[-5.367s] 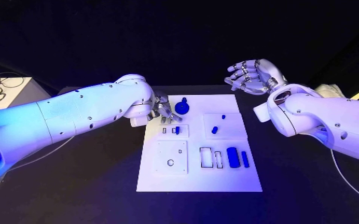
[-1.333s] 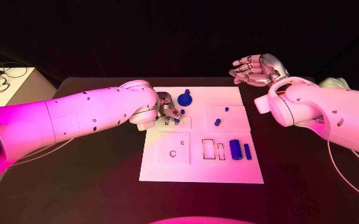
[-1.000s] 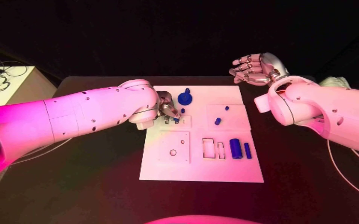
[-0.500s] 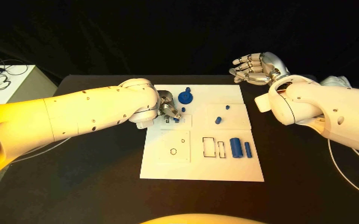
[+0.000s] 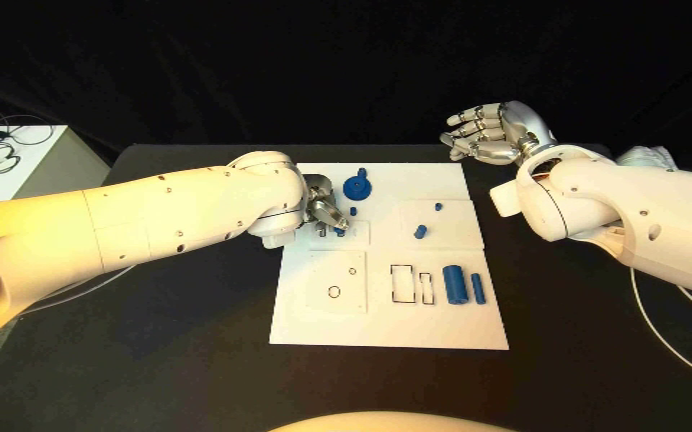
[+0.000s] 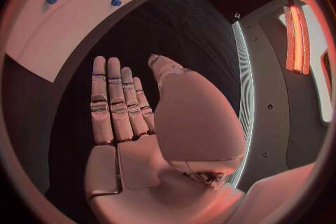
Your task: Assemble the parts on the task board
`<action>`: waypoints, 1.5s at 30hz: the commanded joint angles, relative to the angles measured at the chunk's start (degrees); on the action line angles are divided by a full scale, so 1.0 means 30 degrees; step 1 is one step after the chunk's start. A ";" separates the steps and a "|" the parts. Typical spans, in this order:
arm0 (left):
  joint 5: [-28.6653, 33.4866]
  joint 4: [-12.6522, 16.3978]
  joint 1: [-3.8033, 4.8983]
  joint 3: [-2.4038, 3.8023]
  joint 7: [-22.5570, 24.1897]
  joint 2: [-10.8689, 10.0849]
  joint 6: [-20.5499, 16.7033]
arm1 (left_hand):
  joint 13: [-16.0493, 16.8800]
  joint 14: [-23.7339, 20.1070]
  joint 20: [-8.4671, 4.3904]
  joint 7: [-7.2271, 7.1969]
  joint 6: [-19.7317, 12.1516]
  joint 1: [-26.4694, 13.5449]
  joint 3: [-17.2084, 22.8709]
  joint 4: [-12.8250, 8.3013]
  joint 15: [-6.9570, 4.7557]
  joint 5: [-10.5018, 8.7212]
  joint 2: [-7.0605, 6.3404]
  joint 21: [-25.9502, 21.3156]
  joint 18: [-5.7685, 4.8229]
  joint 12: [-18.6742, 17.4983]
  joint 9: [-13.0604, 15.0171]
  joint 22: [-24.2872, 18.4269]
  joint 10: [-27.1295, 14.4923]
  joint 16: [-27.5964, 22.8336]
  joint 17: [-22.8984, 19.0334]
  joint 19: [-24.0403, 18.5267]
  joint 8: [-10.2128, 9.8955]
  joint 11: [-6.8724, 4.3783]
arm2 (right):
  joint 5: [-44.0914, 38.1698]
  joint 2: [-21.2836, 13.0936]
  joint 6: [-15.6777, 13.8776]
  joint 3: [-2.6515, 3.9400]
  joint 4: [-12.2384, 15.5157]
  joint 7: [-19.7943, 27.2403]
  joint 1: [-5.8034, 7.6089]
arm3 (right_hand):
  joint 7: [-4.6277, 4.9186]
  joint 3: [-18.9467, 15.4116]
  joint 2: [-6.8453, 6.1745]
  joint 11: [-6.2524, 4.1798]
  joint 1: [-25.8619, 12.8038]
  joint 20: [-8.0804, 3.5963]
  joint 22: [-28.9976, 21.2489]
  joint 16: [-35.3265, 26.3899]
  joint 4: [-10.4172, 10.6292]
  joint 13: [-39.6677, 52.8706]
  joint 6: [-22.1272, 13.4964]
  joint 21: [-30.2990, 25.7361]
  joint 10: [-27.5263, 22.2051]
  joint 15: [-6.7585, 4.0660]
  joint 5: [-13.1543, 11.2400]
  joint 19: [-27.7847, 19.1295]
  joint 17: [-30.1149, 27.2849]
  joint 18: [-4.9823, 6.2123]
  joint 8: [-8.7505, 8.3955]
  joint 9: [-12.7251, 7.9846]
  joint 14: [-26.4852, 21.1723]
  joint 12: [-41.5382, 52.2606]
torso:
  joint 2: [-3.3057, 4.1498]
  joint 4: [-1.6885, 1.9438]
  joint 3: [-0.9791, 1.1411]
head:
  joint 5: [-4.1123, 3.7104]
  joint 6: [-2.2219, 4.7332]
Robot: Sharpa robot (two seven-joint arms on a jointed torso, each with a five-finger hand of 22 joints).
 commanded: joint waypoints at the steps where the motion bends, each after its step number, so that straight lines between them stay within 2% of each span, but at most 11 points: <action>1: 0.0072 0.0036 -0.0066 -0.0045 -0.0117 -0.0011 0.0552 | 0.0014 0.1949 -0.0017 -0.0496 0.0590 -0.0016 0.3775 -0.3848 -0.0124 0.0071 0.0192 0.0128 -0.0137 0.0133 0.0034 0.0029 0.0131 0.0068 0.5024 0.0122 0.0068 -0.0038 | -0.0252 0.0018 0.0307 0.0001 -0.0020 0.0078 -0.0023 | 0.0763 0.0071 -0.0073 0.0098 -0.0108 0.0127 -0.0026 -0.0097 0.0031 -0.0038 -0.0143 -0.0061 0.0041 0.0060 0.0096 -0.0073 -0.0029 0.0064 0.0067 -0.0017 -0.0124 0.0115 | -0.0002 0.0011 -0.0004 | 0.0001 -0.0027; 9: 0.0519 0.0043 -0.0067 -0.0044 -0.0211 -0.0002 0.0668 | 0.0033 0.1949 -0.0029 -0.0507 0.0606 -0.0013 0.3792 -0.3864 -0.0136 0.0077 0.0197 0.0135 -0.0141 0.0148 0.0027 0.0050 0.0162 0.0068 0.5024 0.0140 0.0071 -0.0049 | -0.0261 0.0040 0.0330 0.0000 -0.0038 0.0057 -0.0055 | 0.0764 0.0073 -0.0071 0.0099 -0.0114 0.0131 -0.0040 -0.0105 0.0032 -0.0049 -0.0144 -0.0062 0.0042 0.0062 0.0096 -0.0081 -0.0033 0.0064 0.0070 -0.0019 -0.0130 0.0119 | 0.0019 0.0008 -0.0006 | -0.0088 -0.0023; 16: 0.0748 0.0083 -0.0065 -0.0043 -0.0263 0.0003 0.0853 | 0.0033 0.1949 -0.0029 -0.0507 0.0606 -0.0013 0.3792 -0.3864 -0.0136 0.0077 0.0197 0.0135 -0.0141 0.0148 0.0027 0.0050 0.0162 0.0068 0.5024 0.0140 0.0071 -0.0049 | -0.0264 0.0059 0.0334 -0.0001 -0.0068 0.0031 -0.0089 | 0.0768 0.0075 -0.0067 0.0102 -0.0131 0.0137 -0.0066 -0.0122 0.0039 -0.0069 -0.0149 -0.0065 0.0039 0.0069 0.0094 -0.0096 -0.0040 0.0065 0.0074 -0.0023 -0.0144 0.0125 | 0.0009 0.0016 -0.0010 | -0.0093 -0.0136; 45: 0.0707 0.0227 -0.0064 -0.0043 -0.0323 -0.0015 0.1329 | 0.0033 0.1949 -0.0056 -0.0525 0.0632 -0.0007 0.3830 -0.3908 -0.0159 0.0086 0.0197 0.0144 -0.0147 0.0153 0.0010 0.0079 0.0205 0.0068 0.5024 0.0168 0.0072 -0.0070 | -0.0292 0.0052 0.0348 -0.0002 -0.0076 0.0012 -0.0105 | 0.0777 0.0081 -0.0074 0.0112 -0.0149 0.0155 -0.0139 -0.0168 0.0034 -0.0128 -0.0173 -0.0072 0.0026 0.0083 0.0088 -0.0139 -0.0061 0.0067 0.0077 -0.0037 -0.0182 0.0139 | 0.0012 0.0003 0.0002 | -0.0049 -0.0225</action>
